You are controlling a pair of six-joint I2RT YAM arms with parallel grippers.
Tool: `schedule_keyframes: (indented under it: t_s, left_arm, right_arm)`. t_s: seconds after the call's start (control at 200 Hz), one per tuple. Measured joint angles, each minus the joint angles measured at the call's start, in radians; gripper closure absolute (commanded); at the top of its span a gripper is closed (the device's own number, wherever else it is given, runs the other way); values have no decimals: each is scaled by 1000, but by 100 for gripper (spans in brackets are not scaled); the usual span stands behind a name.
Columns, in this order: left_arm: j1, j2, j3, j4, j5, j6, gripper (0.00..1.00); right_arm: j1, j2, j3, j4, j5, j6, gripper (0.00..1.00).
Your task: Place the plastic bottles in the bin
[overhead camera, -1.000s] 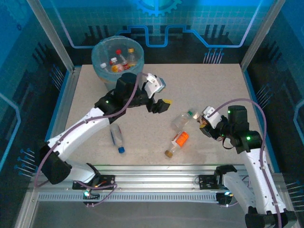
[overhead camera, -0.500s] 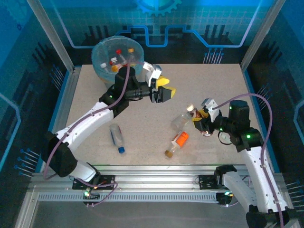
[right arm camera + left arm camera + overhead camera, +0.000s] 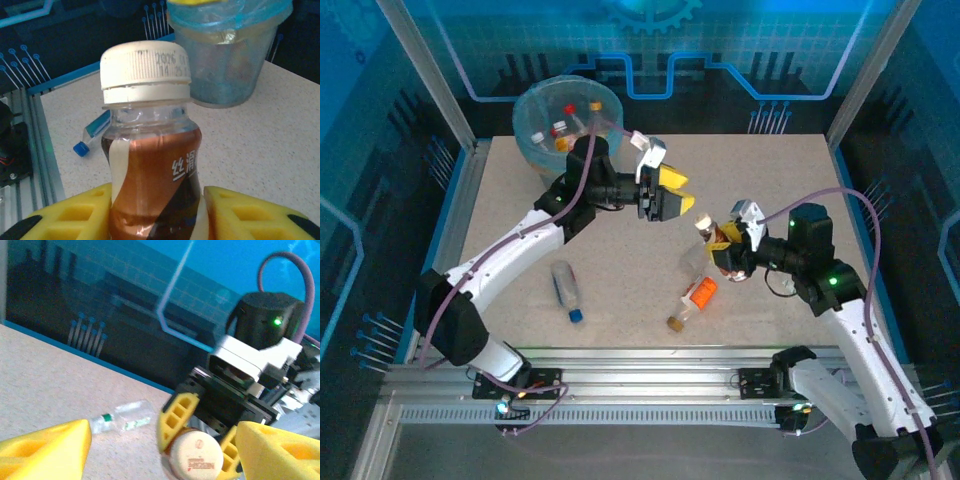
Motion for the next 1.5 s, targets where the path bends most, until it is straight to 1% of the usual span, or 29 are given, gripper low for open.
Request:
schedule_keyframes:
  t_s: [0.19, 0.305, 0.38, 0.41, 0.49, 0.63, 0.735, 1.11, 1.251, 1.301, 1.321, 1.346, 1.366, 1.401, 1.461, 1.501]
  left_arm:
    - [-39, 5, 34, -79, 81, 38, 25]
    - [-47, 9, 62, -127, 108, 70, 28]
    - [-47, 10, 68, -155, 116, 90, 29]
    - [-47, 10, 68, -165, 118, 97, 28]
    - [-47, 12, 68, -188, 118, 117, 20]
    - [-47, 13, 68, -208, 114, 127, 21]
    - [-47, 14, 68, -210, 114, 132, 28]
    - [-57, 30, 76, -216, 120, 146, 63]
    - [-57, 30, 77, -210, 106, 144, 70]
    - [-57, 30, 77, -208, 102, 141, 70]
    - [-57, 30, 77, -206, 100, 140, 69]
    - [-57, 30, 77, -204, 98, 140, 63]
    - [-57, 30, 77, -203, 96, 140, 56]
    - [-57, 30, 77, -200, 91, 137, 50]
    - [-57, 30, 77, -185, 79, 112, 49]
    - [-57, 30, 78, -174, 69, 107, 51]
  right_arm:
    - [77, 40, 32, 28, 35, 13, 56]
    - [97, 47, 37, 36, 54, 13, 56]
    - [101, 47, 37, 45, 66, 15, 56]
    - [101, 47, 37, 50, 68, 17, 56]
    - [102, 47, 37, 63, 70, 20, 56]
    - [103, 41, 37, 71, 69, 21, 56]
    - [105, 37, 37, 71, 69, 21, 56]
    - [109, 11, 36, 98, 74, 56, 54]
    - [109, 10, 36, 101, 85, 69, 52]
    - [109, 13, 37, 101, 88, 70, 52]
    - [109, 14, 38, 102, 87, 69, 52]
    - [109, 16, 39, 103, 88, 69, 52]
    - [109, 17, 40, 103, 88, 69, 52]
    - [109, 21, 44, 103, 89, 69, 52]
    - [110, 27, 50, 104, 83, 60, 52]
    - [112, 31, 53, 104, 79, 57, 52]
